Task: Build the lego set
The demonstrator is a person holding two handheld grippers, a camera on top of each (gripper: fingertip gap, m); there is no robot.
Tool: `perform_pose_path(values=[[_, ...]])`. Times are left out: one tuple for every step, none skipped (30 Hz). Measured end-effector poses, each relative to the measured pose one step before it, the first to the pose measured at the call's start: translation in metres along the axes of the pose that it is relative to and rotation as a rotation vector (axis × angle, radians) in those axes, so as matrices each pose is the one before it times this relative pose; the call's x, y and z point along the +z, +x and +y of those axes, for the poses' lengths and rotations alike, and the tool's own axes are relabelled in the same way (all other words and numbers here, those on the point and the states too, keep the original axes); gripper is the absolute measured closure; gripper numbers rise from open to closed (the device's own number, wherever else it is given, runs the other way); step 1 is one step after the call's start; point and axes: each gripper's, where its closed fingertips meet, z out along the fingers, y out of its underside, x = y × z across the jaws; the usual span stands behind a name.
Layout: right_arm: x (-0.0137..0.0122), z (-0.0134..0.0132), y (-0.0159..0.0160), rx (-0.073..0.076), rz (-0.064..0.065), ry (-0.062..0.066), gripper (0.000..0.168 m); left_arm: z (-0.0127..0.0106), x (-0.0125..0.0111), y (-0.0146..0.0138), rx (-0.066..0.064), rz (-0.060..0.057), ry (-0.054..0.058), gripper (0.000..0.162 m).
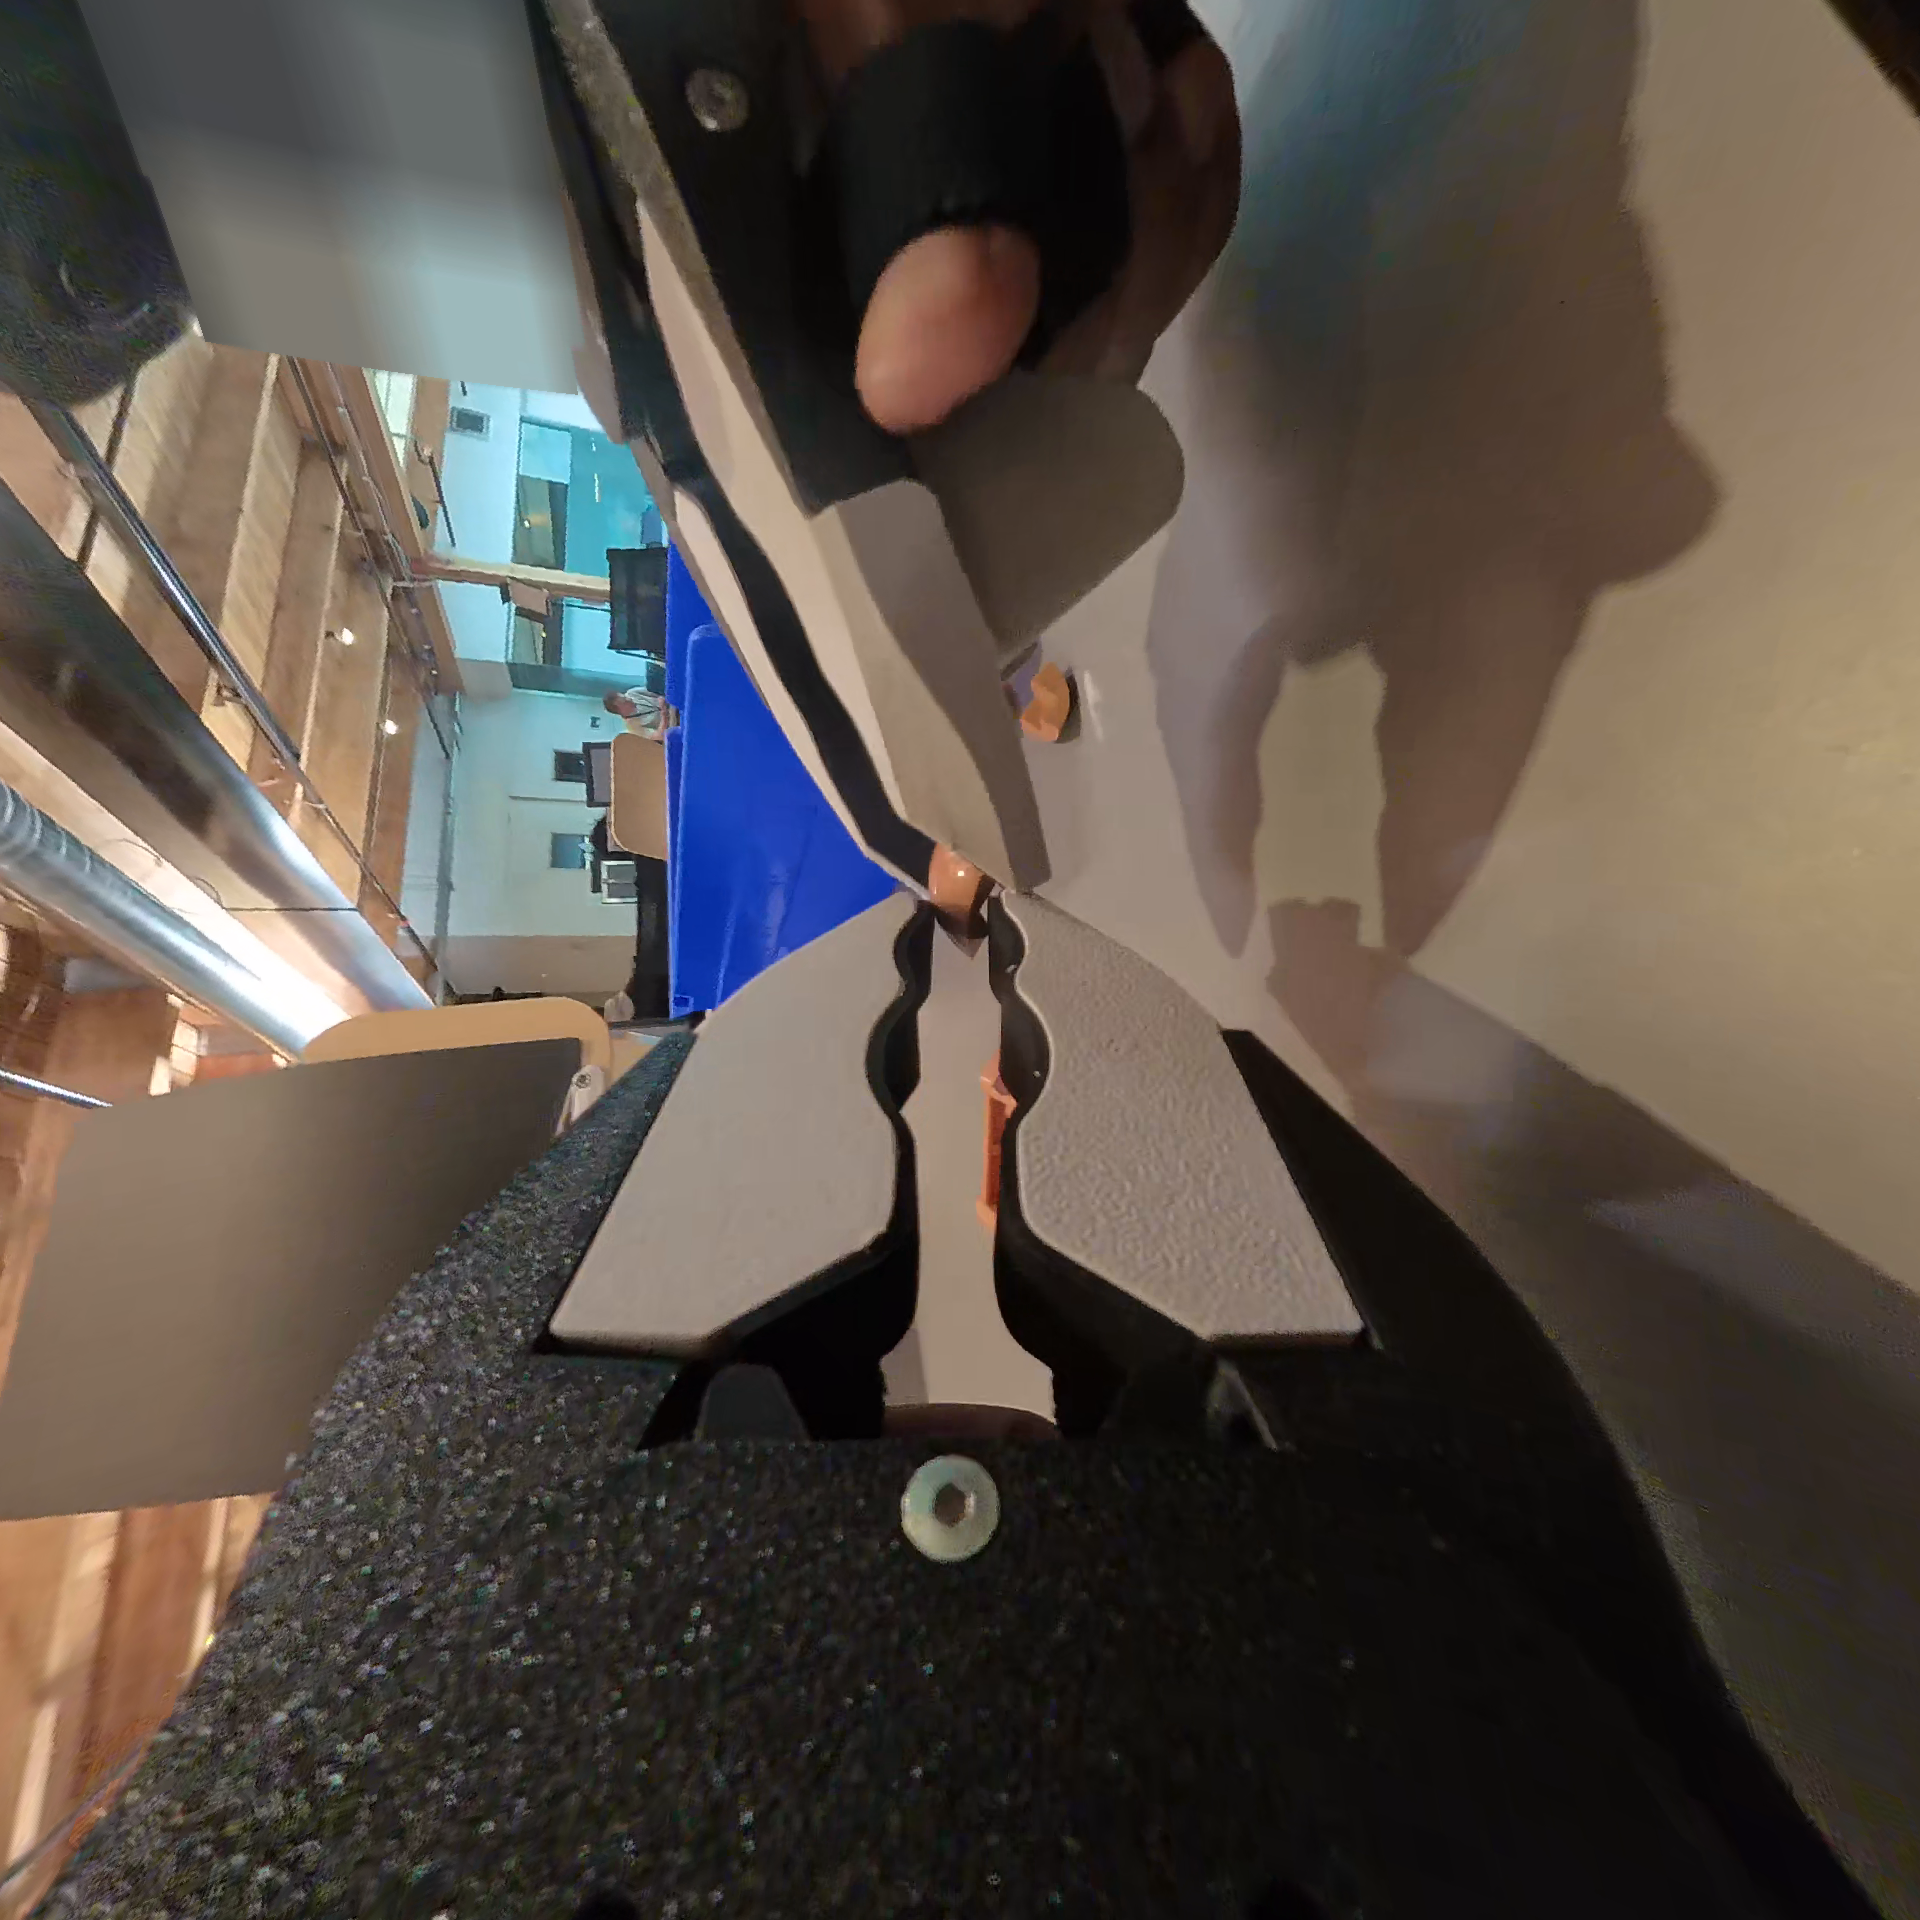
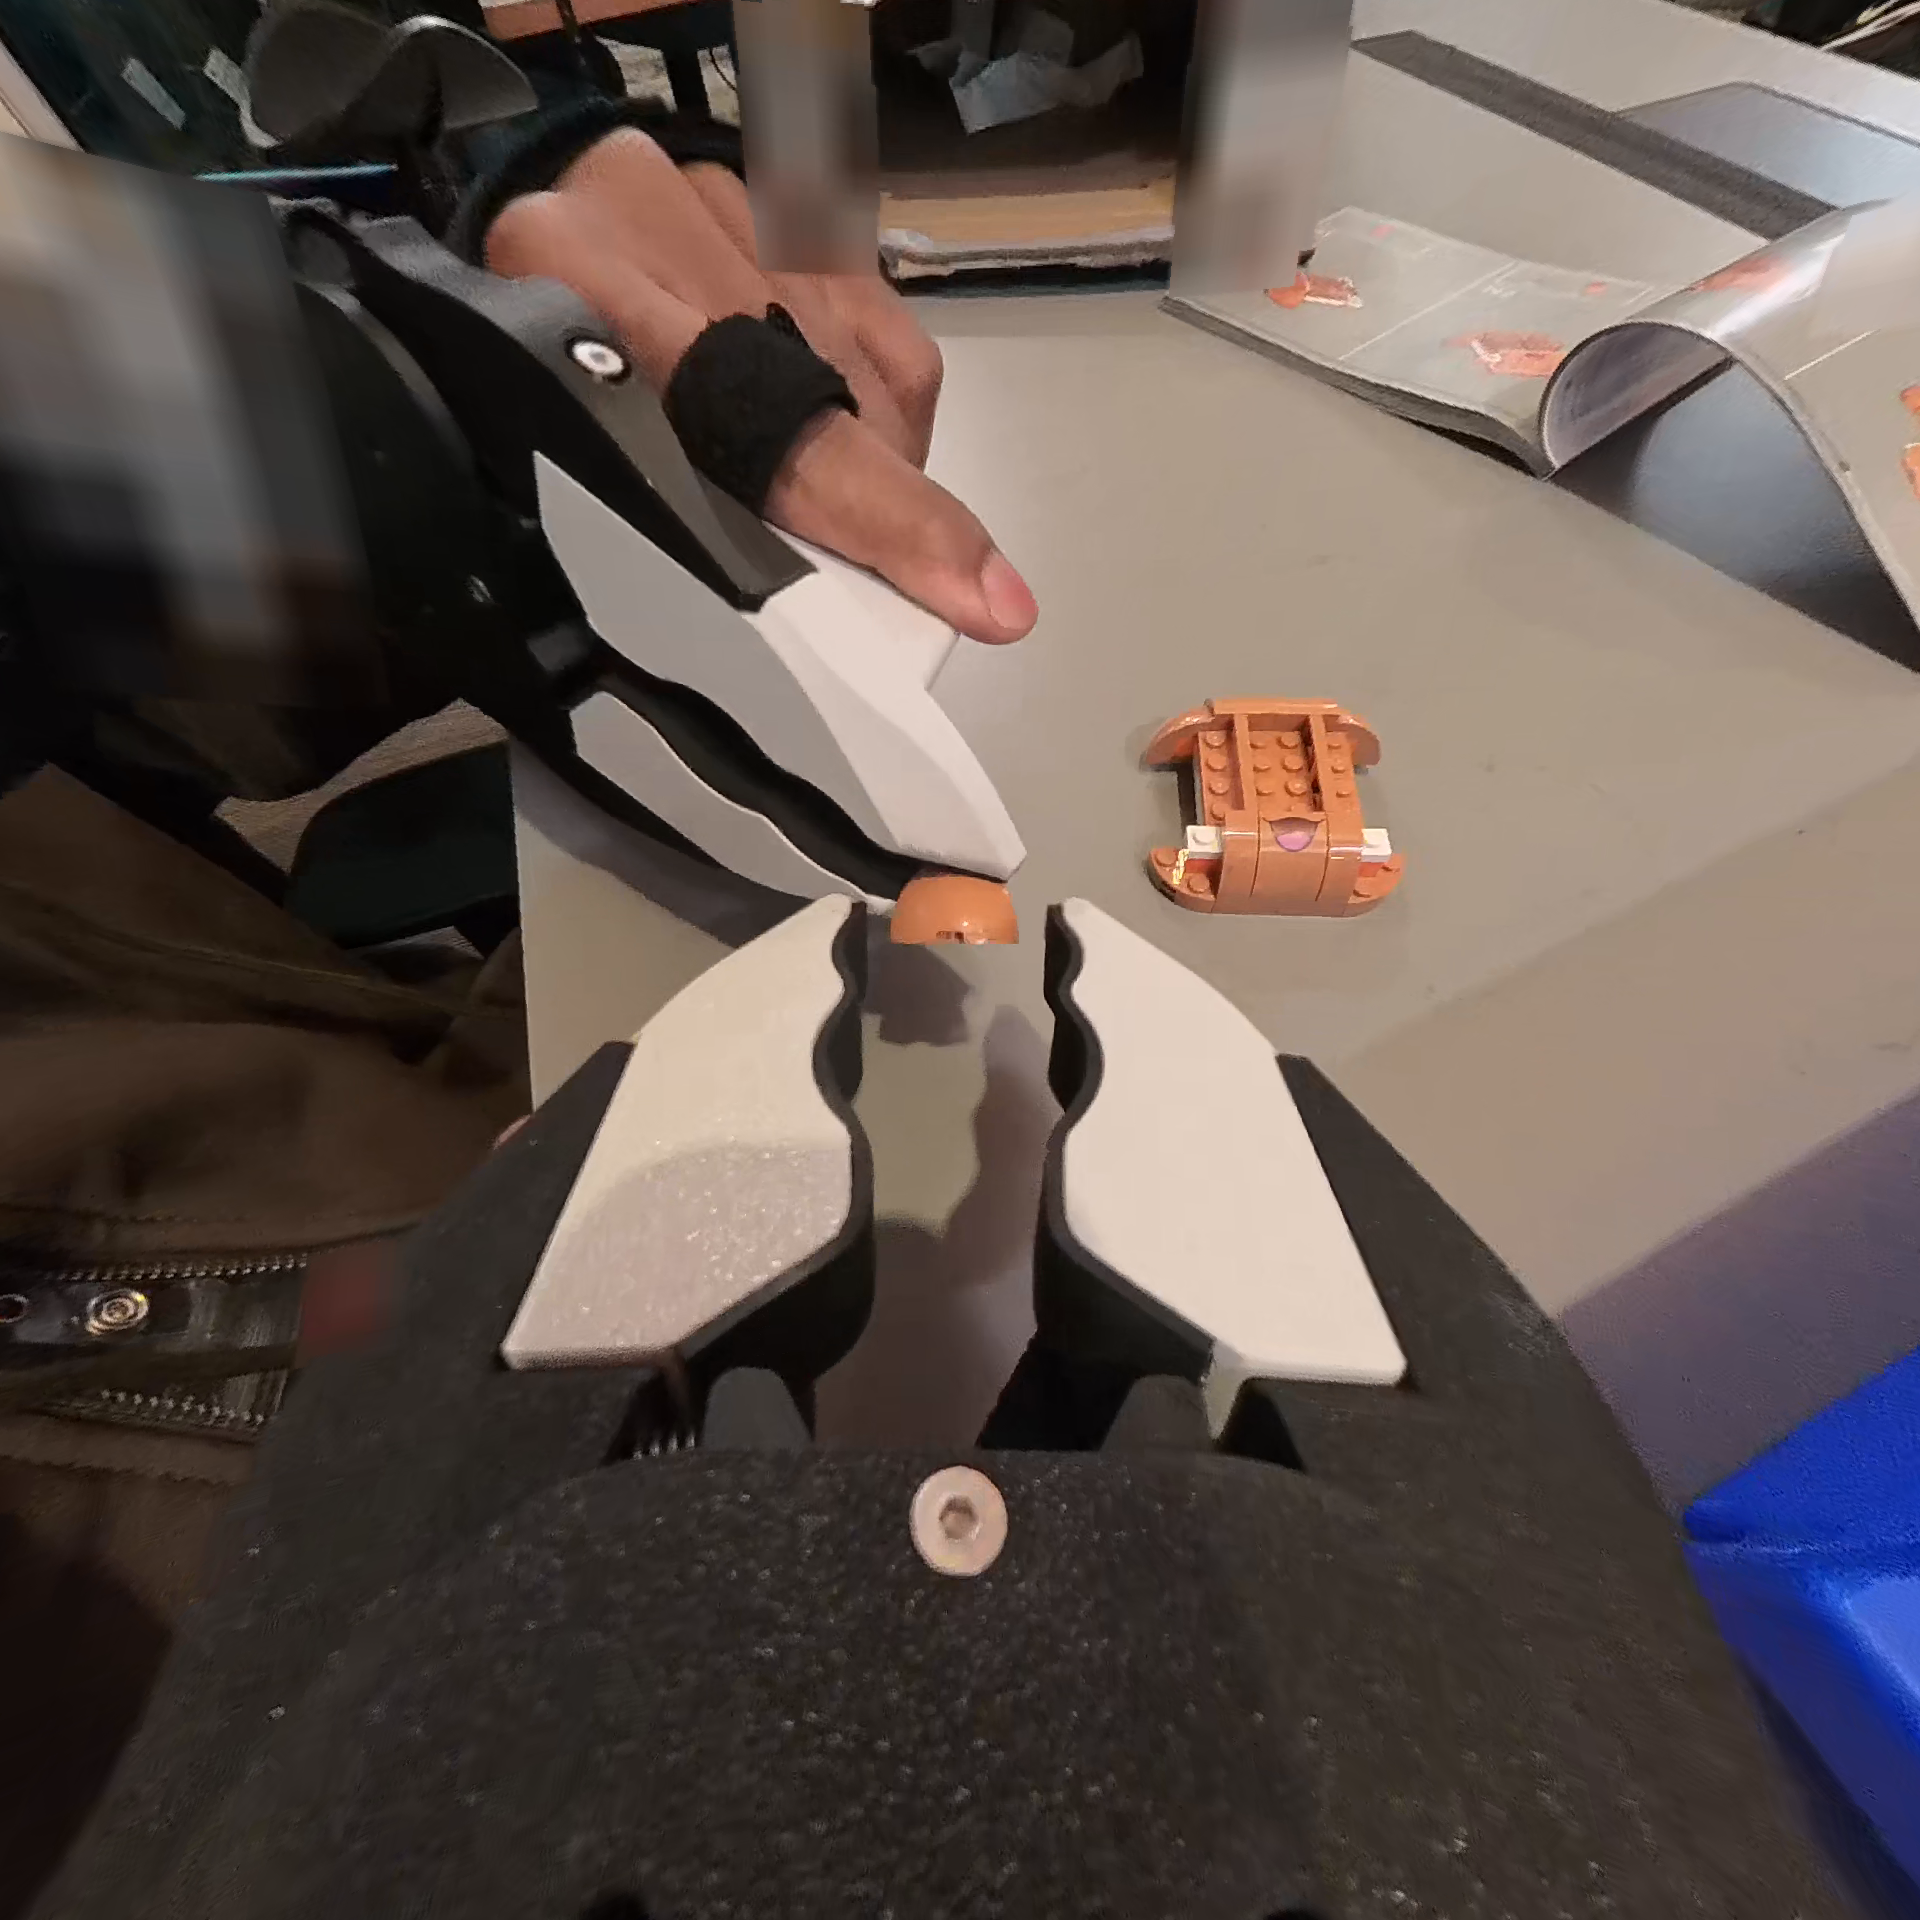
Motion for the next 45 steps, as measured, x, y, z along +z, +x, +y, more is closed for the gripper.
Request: perform_pose_path(values=[[0.00009, 0.00040, -0.00103, -0.0016, -0.0064, 0.0003, 0.139, 0.00002, -0.00006, 0.00006, 0.0177, -0.0032, -0.0031, 0.152], [0.00007, 0.00052, -0.00112, -0.0002, -0.0073, -0.0009, 0.143, 0.00023, 0.00012, 0.00040, 0.0109, 0.0015, -0.0036, 0.152], [0.00016, 0.00074, -0.00020, 0.0011, -0.0023, -0.0030, 0.145, 0.00006, -0.00013, 0.00067, 0.0087, 0.0048, -0.0012, 0.152], [-0.00012, 0.00048, -0.00014, -0.0005, -0.0020, -0.0009, 0.146, -0.00019, -0.00006, 0.00037, 0.0084, 0.0021, 0.0025, 0.152], [-0.00008, 0.00008, -0.00026, 0.0005, -0.0028, 0.0019, 0.146, -0.00034, -0.00023, 0.00025, 0.0043, 0.0016, 0.0042, 0.152], [-0.00006, 0.00013, -0.00008, 0.0029, -0.0017, 0.0022, 0.146, -0.00023, -0.00007, 0.00019, -0.0007, 0.0030, 0.0033, 0.152], [-0.00006, -0.00004, 0.00002, 0.0022, -0.0012, 0.0028, 0.146, -0.00004, -0.00001, 0.00008, -0.0021, 0.0033, 0.0036, 0.152], [-0.00014, -0.00014, 0.00006, 0.0009, -0.0007, 0.0032, 0.146, -0.00012, 0.00011, -0.00009, -0.0020, 0.0024, 0.0030, 0.152], [-0.00017, -0.00002, 0.00019, 0.0015, -0.0009, 0.0030, 0.146, -0.00004, 0.00010, -0.00004, -0.0015, 0.0024, 0.0025, 0.152], [-0.00009, 0.00006, -0.00006, 0.0024, -0.0027, 0.0017, 0.146, -0.00025, -0.00011, 0.00006, -0.0024, 0.0042, 0.0039, 0.152], [-0.00039, -0.00006, -0.00003, 0.0018, -0.0021, 0.0023, 0.146, -0.00011, -0.00011, -0.00009, -0.0047, 0.0028, 0.0043, 0.152], [-0.00046, 0.00010, 0.00054, 0.0020, 0.0001, 0.0017, 0.146, 0.00004, -0.00027, -0.00003, -0.0063, 0.0039, 0.0043, 0.152], [-0.00080, -0.00001, 0.00077, 0.0017, 0.0016, 0.0022, 0.147, 0.00059, -0.00029, 0.00003, -0.0080, 0.0050, 0.0021, 0.152], [-0.00096, -0.00026, 0.00051, 0.0028, -0.0017, 0.0041, 0.147, 0.00118, -0.00026, 0.00064, -0.0095, 0.0091, -0.0001, 0.151], [-0.00109, -0.00040, 0.00023, 0.0048, -0.0046, 0.0058, 0.147, 0.00168, -0.00052, 0.00077, -0.0100, 0.0100, -0.0012, 0.151], [-0.00141, -0.00069, 0.00038, 0.0048, -0.0033, 0.0079, 0.147, 0.00158, -0.00060, 0.00022, -0.0109, 0.0058, 0.0011, 0.150], [-0.00136, -0.00041, 0.00097, 0.0036, 0.0002, 0.0056, 0.147, 0.00193, -0.00063, -0.00034, -0.0165, 0.0043, 0.0026, 0.150], [-0.00154, -0.00023, 0.00115, 0.0007, 0.0025, 0.0038, 0.147, 0.00280, -0.00073, -0.00124, -0.0313, 0.0045, 0.0020, 0.149], [-0.00155, -0.00025, 0.00100, -0.0008, 0.0021, 0.0042, 0.147, 0.00451, -0.00020, -0.00113, -0.0515, 0.0129, 0.0000, 0.147], [-0.00166, -0.00013, 0.00118, 0.0001, 0.0025, 0.0032, 0.146, 0.00661, 0.00049, 0.00014, -0.0675, 0.0280, -0.0058, 0.143], [-0.00164, 0.00015, 0.00111, 0.0001, 0.0025, 0.0014, 0.147, 0.00898, 0.00122, -0.00068, -0.0730, 0.0292, -0.0177, 0.139], [-0.00170, 0.00008, 0.00088, -0.0009, 0.0018, 0.0016, 0.147, 0.00943, 0.00163, -0.00174, -0.0661, 0.0249, -0.0203, 0.133], [-0.00146, 0.00013, 0.00063, -0.0012, 0.0008, 0.0012, 0.147, 0.00864, 0.00196, -0.00241, -0.0508, 0.0235, -0.0166, 0.127], [-0.00145, 0.00028, 0.00054, -0.0015, 0.0005, -0.0002, 0.146, 0.00727, 0.00211, -0.00336, -0.0353, 0.0183, -0.0118, 0.122], [-0.00112, 0.00037, 0.00046, -0.0018, -0.0002, -0.0015, 0.146, 0.00694, 0.00254, -0.00330, -0.0281, 0.0251, -0.0132, 0.118], [-0.00102, 0.00047, 0.00015, -0.0020, -0.0023, -0.0028, 0.146, 0.00664, 0.00300, -0.00249, -0.0261, 0.0384, -0.0163, 0.116], [-0.00073, 0.00058, 0.00008, -0.0021, -0.0037, -0.0043, 0.146, 0.00582, 0.00315, -0.00311, -0.0221, 0.0402, -0.0162, 0.112], [-0.00051, 0.00062, 0.00016, -0.0025, -0.0029, -0.0045, 0.146, 0.00464, 0.00321, -0.00307, -0.0145, 0.0438, -0.0120, 0.109], [-0.00065, 0.00039, 0.00042, -0.0020, -0.0011, -0.0038, 0.146, 0.00409, 0.00318, -0.00292, -0.0114, 0.0474, -0.0127, 0.106], [-0.00058, 0.00017, 0.00060, -0.0008, -0.0005, -0.0020, 0.146, 0.00311, 0.00318, -0.00267, -0.0131, 0.0487, -0.0118, 0.104], [-0.00047, 0.00009, 0.00047, 0.0009, -0.0014, -0.0007, 0.146, 0.00185, 0.00323, -0.00032, -0.0137, 0.0599, -0.0110, 0.101], [-0.00055, 0.00002, 0.00062, 0.0019, -0.0010, 0.0001, 0.146, 0.00105, 0.00300, 0.00156, -0.0097, 0.0647, -0.0126, 0.101], [-0.00040, 0.00020, 0.00069, 0.0028, -0.0003, -0.0002, 0.146, 0.00106, 0.00333, 0.00281, -0.0033, 0.0648, -0.0172, 0.100], [-0.00030, 0.00050, 0.00074, 0.0026, -0.0003, -0.0005, 0.146, 0.00151, 0.00357, 0.00152, 0.0081, 0.0479, -0.0254, 0.100], [-0.00007, 0.00066, 0.00079, 0.0023, -0.0006, -0.0010, 0.146, 0.00231, 0.00370, 0.00001, 0.0146, 0.0314, -0.0340, 0.100], [-0.00004, 0.00093, 0.00077, 0.0022, -0.0010, -0.0017, 0.146, 0.00384, 0.00347, 0.00023, 0.0147, 0.0300, -0.0464, 0.101], [-0.00009, 0.00064, 0.00086, 0.0022, -0.0009, -0.0008, 0.146, 0.00043, 0.00143, 0.00126, 0.0040, 0.0369, -0.0242, 0.103], [-0.00023, 0.00050, 0.00072, 0.0023, -0.0015, 0.0002, 0.146, 0.00083, 0.00104, -0.00047, 0.0085, 0.0207, -0.0274, 0.103], [-0.00024, 0.00033, 0.00071, 0.0025, -0.0013, 0.0008, 0.146, -0.00011, 0.00071, 0.00065, 0.0099, 0.0232, -0.0175, 0.105], [-0.00028, 0.00024, 0.00074, 0.0023, -0.0012, 0.0008, 0.146, -0.00046, 0.00074, 0.00252, 0.0050, 0.0321, -0.0125, 0.110], [-0.00021, 0.00020, 0.00060, 0.0012, -0.0014, 0.0011, 0.146, -0.00078, 0.00086, 0.00136, -0.0034, 0.0236, -0.0067, 0.114], [-0.00014, -0.00016, 0.00035, -0.0001, -0.0024, 0.0025, 0.146, -0.00075, 0.00085, 0.00027, -0.0046, 0.0149, -0.0014, 0.118], [-0.00018, -0.00043, 0.00016, -0.0007, -0.0029, 0.0046, 0.146, -0.00124, 0.00062, 0.00072, -0.0009, 0.0124, 0.0065, 0.120], [-0.00016, -0.00066, -0.00006, -0.0014, -0.0032, 0.0060, 0.146, -0.00134, 0.00032, 0.00017, 0.0090, 0.0012, 0.0148, 0.120], [-0.00025, -0.00075, -0.00050, -0.0022, -0.0043, 0.0066, 0.146, -0.00197, 0.00043, 0.00198, 0.0166, 0.0063, 0.0259, 0.120]])
